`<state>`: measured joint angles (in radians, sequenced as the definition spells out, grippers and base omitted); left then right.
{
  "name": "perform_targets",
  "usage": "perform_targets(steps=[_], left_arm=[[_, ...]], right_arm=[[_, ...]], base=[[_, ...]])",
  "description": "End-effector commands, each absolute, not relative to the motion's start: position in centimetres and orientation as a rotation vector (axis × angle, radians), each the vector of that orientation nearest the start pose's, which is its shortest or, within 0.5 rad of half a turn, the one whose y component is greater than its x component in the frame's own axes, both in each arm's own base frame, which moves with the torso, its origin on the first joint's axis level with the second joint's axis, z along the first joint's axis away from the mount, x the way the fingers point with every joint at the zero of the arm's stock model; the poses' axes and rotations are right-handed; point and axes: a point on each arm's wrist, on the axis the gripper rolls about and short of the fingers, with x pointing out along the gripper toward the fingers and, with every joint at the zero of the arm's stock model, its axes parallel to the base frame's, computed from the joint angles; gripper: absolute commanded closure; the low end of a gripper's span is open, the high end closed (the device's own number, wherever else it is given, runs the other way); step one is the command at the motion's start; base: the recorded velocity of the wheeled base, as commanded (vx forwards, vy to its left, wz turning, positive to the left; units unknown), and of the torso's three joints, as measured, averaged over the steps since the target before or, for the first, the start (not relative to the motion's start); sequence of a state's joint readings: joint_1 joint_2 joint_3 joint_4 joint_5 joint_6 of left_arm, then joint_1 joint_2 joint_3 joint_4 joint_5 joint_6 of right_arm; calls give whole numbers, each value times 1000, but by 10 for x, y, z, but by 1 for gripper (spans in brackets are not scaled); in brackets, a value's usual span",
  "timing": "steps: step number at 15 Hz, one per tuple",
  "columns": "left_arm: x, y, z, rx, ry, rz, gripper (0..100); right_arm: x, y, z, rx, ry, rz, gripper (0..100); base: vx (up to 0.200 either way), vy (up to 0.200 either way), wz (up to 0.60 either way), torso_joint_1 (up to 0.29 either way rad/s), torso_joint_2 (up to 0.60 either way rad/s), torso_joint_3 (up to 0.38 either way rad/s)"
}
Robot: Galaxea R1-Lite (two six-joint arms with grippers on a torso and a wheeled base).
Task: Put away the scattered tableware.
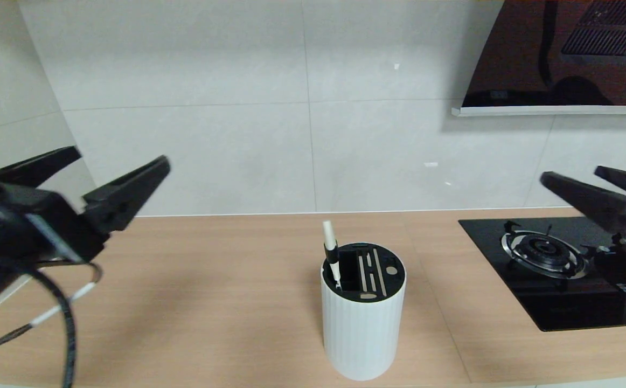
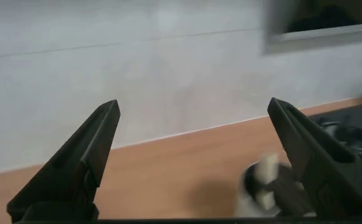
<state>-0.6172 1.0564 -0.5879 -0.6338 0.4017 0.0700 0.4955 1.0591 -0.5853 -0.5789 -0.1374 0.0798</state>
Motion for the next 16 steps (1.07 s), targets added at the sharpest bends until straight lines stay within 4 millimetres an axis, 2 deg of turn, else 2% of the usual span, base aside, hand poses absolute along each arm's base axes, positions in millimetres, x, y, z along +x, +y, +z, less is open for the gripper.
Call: perform_targets(steps=[1, 3, 6, 7, 8, 12, 13, 14, 15, 16], left_arm=[[34, -8, 258, -19, -199, -66, 0], [-8, 12, 237, -2, -172, 23, 0], [-56, 24, 205, 9, -182, 61, 0], [-67, 24, 194, 13, -185, 92, 0], [-69, 23, 188, 16, -164, 129, 0], [-72, 13, 188, -9, -182, 300, 0], [-74, 11, 186, -8, -188, 319, 0], [-79, 8, 175, -4, -206, 315, 0], [-72, 6, 158, 4, -162, 307, 0], [-67, 6, 151, -4, -134, 309, 0]], right_arm=[[60, 23, 266, 152, -257, 295, 0], [17, 3, 248, 128, -215, 207, 0], [-45, -15, 211, 113, -182, 90, 0], [-58, -15, 198, 96, -184, 16, 0], [-69, -13, 188, 58, -181, -35, 0], [-63, -10, 178, 46, -158, -187, 0], [-67, -8, 175, 42, -180, -222, 0], [-72, -4, 165, 18, -202, -211, 0], [-64, -4, 153, -13, -164, -207, 0], [-61, -4, 148, -15, -153, -212, 0]], base=[[0, 0, 0, 0, 0, 0], [0, 0, 0, 0, 0, 0], [0, 0, 0, 0, 0, 0], [0, 0, 0, 0, 0, 0], [0, 0, 0, 0, 0, 0], [0, 0, 0, 0, 0, 0], [0, 0, 0, 0, 0, 0], [0, 0, 0, 0, 0, 0], [0, 0, 0, 0, 0, 0], [0, 0, 0, 0, 0, 0]])
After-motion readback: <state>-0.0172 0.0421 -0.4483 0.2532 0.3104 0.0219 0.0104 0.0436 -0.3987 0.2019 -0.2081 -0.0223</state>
